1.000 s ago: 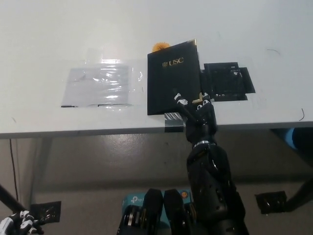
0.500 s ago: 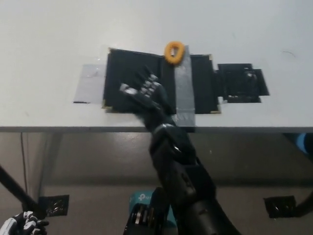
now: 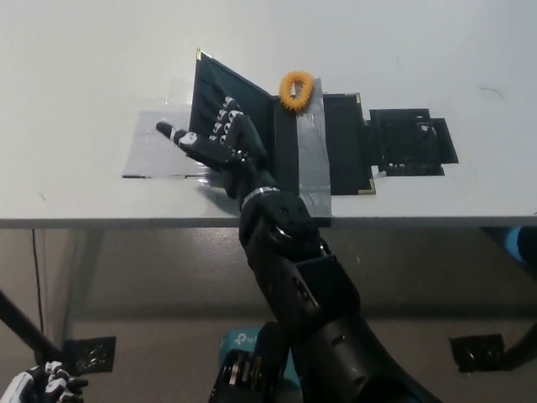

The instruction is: The robot uses its right hand to push the cover of the diary kept in the middle of the desk towards the left to open it

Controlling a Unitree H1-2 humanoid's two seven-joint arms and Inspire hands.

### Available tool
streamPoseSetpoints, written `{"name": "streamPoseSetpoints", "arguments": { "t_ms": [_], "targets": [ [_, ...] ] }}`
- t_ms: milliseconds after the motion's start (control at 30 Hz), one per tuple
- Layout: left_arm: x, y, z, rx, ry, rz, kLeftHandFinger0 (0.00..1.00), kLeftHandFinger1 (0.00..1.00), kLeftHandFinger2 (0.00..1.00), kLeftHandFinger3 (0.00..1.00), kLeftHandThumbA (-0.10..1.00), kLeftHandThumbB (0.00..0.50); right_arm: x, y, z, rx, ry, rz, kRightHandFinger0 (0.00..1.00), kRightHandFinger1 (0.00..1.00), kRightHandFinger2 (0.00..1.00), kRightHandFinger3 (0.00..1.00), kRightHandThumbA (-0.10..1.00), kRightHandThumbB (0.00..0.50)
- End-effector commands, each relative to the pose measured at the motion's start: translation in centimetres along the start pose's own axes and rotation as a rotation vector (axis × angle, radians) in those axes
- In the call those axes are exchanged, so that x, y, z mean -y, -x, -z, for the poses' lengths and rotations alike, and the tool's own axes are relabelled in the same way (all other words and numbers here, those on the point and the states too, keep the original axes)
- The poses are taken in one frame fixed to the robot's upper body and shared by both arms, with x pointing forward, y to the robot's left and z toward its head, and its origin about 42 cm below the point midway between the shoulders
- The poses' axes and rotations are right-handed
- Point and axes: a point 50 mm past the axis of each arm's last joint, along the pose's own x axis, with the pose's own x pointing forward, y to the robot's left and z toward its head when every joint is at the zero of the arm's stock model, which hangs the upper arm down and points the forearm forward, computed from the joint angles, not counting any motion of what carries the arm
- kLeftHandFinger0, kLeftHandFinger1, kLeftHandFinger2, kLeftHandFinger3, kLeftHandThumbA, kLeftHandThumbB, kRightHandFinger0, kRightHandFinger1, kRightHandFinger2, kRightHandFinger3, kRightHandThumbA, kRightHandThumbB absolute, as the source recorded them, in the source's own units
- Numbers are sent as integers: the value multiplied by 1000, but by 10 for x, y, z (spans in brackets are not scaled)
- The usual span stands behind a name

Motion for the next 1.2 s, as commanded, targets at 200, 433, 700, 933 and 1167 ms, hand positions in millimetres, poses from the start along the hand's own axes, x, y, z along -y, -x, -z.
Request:
{"name": "streamPoseSetpoints", "arguments": {
  "t_ms": [200,433,700,933,1167],
  "targets": [
    [-8,3,-15,48,-80,13,493,584,315,411,543,500,36,-6,-1,48,170,-1,998,996,970,1000,995,202],
    [-6,-2,-17,66,-76,23,500,589,324,400,533,500,59,3,41,-56,230,62,962,995,943,1000,966,215],
    [-7,-5,-20,74,-87,30,478,575,332,397,537,500,64,18,73,-93,463,-18,969,945,891,1000,1000,201],
    [-6,-6,-23,71,-86,24,490,582,324,397,543,500,67,36,104,-130,671,-164,971,940,907,1000,1000,231],
    [-9,-2,-13,61,-74,16,479,584,331,397,536,500,71,29,58,-59,579,-154,1000,982,932,1000,1000,202]
  ]
}}
